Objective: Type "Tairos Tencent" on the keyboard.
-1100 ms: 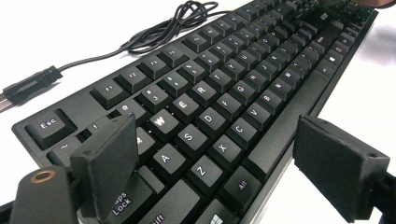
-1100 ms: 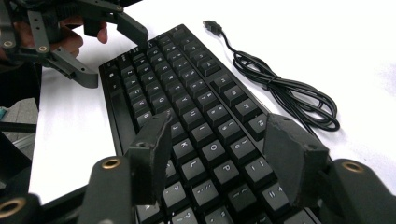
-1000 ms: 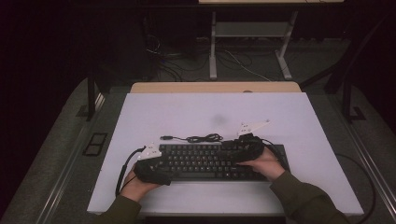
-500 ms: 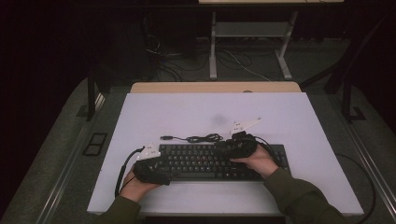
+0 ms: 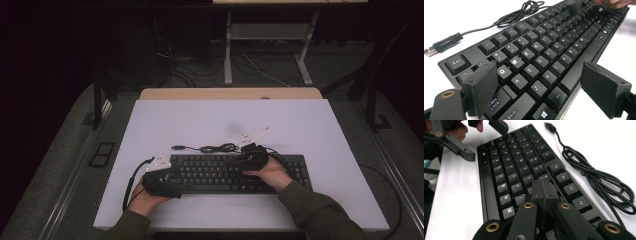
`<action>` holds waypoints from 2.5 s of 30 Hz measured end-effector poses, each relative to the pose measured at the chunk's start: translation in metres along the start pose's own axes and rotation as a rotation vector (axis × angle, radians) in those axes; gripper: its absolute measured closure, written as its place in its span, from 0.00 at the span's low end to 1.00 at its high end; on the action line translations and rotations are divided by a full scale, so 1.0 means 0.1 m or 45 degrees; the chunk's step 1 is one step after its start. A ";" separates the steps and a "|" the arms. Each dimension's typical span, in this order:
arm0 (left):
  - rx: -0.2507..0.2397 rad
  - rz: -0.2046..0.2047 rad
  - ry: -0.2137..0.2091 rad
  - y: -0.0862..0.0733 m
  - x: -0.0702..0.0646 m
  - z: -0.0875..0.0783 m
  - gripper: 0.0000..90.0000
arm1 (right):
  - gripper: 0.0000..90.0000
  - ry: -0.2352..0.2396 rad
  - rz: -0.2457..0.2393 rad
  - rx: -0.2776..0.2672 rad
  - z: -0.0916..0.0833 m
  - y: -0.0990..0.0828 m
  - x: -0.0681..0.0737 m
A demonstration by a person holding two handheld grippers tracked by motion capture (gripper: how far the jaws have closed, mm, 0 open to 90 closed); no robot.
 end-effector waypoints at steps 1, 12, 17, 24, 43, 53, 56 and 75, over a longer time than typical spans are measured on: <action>-0.001 -0.001 -0.001 0.00 0.00 0.00 0.15 | 1.00 0.001 0.005 0.004 0.02 0.00 0.00; -0.003 -0.003 -0.004 0.00 0.00 0.00 0.15 | 1.00 -0.012 -0.001 0.053 0.10 -0.04 -0.02; -0.003 -0.004 -0.003 0.00 0.00 0.00 0.15 | 1.00 -0.012 -0.002 0.073 0.12 -0.05 -0.01; -0.004 -0.006 -0.002 0.00 0.00 0.00 0.15 | 1.00 -0.022 -0.003 0.085 0.14 -0.07 -0.01; -0.003 0.000 0.000 0.00 0.00 -0.01 0.15 | 0.99 -0.030 -0.011 0.091 0.14 -0.08 -0.01; -0.006 0.000 0.001 0.00 0.00 -0.01 0.15 | 0.94 -0.037 -0.018 0.053 0.07 -0.04 -0.01; -0.003 0.002 0.002 0.00 0.00 -0.01 0.15 | 0.85 -0.040 -0.005 0.040 0.04 -0.03 -0.02; -0.012 0.006 0.005 0.03 0.00 0.00 0.15 | 0.40 -0.069 0.076 -0.044 -0.09 -0.03 -0.11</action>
Point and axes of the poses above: each handheld gripper's, and its own axes: z roughly forward along the jaws, y roughly out of its top, x roughly to its left, the point moved 8 cm from there along z, roughly forward along the jaws, and after that the axes turned 4 degrees about y, right-handed, at the moved point
